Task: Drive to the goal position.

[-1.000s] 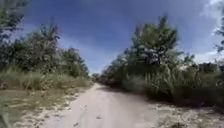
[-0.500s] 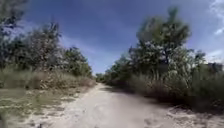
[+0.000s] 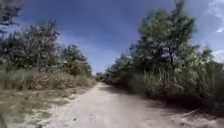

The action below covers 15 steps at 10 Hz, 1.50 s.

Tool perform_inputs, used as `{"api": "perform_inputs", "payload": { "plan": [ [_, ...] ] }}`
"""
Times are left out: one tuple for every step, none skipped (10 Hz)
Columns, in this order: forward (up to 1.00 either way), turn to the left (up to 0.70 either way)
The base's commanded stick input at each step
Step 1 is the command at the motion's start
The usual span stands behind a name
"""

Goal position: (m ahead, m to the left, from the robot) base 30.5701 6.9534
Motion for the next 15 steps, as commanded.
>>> {"api": "perform_inputs", "payload": {
  "plan": [
    [0.7,0.0],
    [0.7,0.0],
    [0.7,0.0],
    [0.7,0.0],
    [0.7,0.0],
    [0.7,0.0],
    [0.7,0.0],
    [0.7,0.0],
    [0.7,0.0],
    [0.7,0.0],
    [0.7,0.0],
    [0.7,0.0],
    [0.7,0.0],
    [0.7,0.0],
    [0.7,0.0]
  ]
}}
